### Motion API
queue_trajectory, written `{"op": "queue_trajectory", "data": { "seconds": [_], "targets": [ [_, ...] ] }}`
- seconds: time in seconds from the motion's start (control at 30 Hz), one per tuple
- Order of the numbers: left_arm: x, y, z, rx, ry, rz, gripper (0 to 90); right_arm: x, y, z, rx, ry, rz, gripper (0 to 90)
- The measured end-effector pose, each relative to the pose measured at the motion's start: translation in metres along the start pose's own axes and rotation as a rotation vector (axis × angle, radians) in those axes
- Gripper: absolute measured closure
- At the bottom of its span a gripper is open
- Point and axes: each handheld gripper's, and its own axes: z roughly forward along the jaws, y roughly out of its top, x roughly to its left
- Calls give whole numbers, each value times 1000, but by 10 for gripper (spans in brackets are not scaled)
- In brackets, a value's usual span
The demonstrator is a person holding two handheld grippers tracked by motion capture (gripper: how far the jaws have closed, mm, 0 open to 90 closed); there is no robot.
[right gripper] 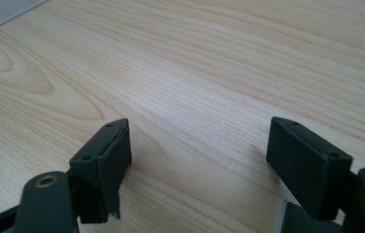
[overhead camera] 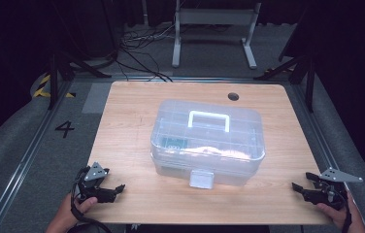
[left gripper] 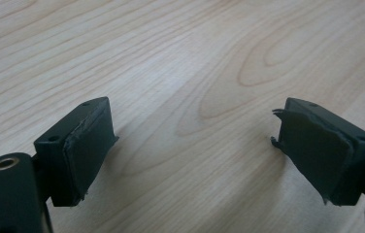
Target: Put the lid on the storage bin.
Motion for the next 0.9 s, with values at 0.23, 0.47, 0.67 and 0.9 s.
{"op": "queue_trajectory", "data": {
  "seconds": [0.23, 0.47, 0.67, 0.9],
  "targets": [
    [-2, 3, 4, 56, 11, 34, 3, 5, 1, 2, 1, -35, 27, 241],
    [-1, 4, 4, 55, 13, 17, 3, 5, 2, 2, 1, -34, 28, 241],
    [-1, 4, 5, 53, 19, 7, 3, 5, 2, 2, 1, -34, 28, 241],
    [-1, 4, 5, 54, 31, 6, 3, 5, 2, 2, 1, -34, 28, 241]
  ]
}}
